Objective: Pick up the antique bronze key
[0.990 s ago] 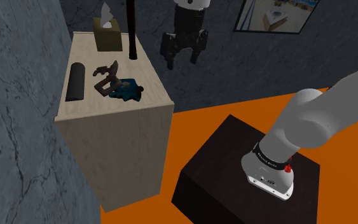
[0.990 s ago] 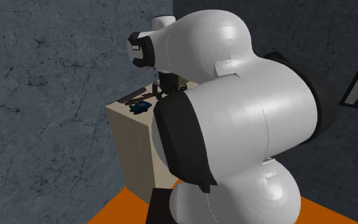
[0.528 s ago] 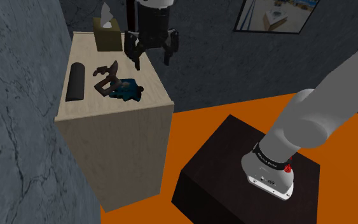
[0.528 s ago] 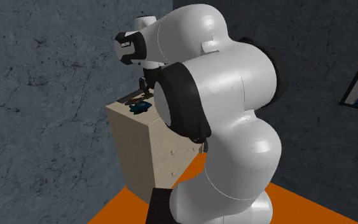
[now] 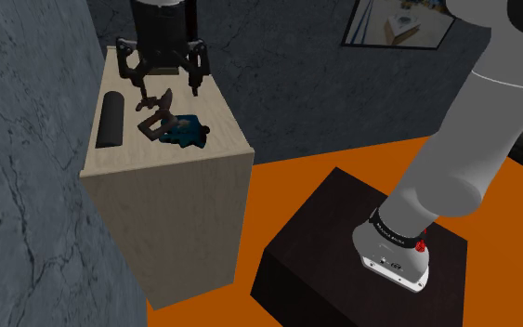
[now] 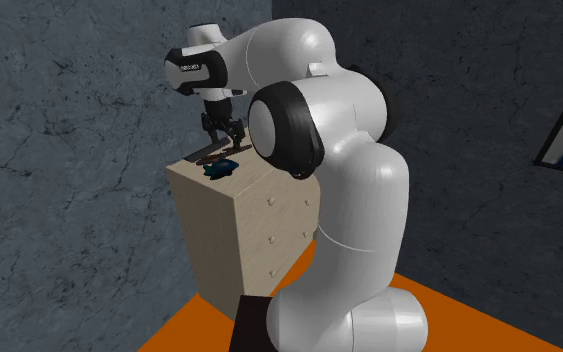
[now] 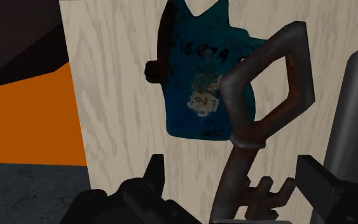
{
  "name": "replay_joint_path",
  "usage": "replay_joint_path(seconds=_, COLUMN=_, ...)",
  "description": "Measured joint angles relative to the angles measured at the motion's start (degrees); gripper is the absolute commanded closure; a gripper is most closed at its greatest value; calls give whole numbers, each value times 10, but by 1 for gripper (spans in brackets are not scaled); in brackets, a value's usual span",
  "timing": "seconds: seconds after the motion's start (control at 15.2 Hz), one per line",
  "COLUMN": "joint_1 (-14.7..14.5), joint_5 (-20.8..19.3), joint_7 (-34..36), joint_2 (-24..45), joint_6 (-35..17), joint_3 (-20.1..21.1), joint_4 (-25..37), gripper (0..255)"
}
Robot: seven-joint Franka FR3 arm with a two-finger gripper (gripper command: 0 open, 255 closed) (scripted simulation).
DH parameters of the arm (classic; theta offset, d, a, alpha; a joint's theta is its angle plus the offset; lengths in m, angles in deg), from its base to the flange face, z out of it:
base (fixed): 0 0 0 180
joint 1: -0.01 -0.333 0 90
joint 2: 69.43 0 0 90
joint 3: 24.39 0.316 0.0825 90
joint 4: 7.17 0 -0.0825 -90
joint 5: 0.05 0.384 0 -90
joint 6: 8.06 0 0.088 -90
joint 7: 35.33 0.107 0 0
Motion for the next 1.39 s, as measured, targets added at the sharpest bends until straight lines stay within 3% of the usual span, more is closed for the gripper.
replay_joint_path(seconds=0.2, joint_1=-12, joint_5=-23, joint_7=28, joint_2=38, joint_6=2, joint_3=1, joint_4=35, gripper=0)
replay_joint_path(seconds=0.59, joint_1=-13, joint_5=-29, joint_7=38, joint_2=45, joint_6=-40, joint_3=0, joint_4=-2, gripper=0)
replay_joint_path(seconds=0.66, joint_1=-12, joint_5=-29, joint_7=38, joint_2=45, joint_6=-43, joint_3=-1, joint_4=-5, gripper=255)
replay_joint_path(seconds=1.39, joint_1=-12, joint_5=-28, joint_7=37, joint_2=42, joint_6=-42, joint_3=-1, joint_4=-4, gripper=255)
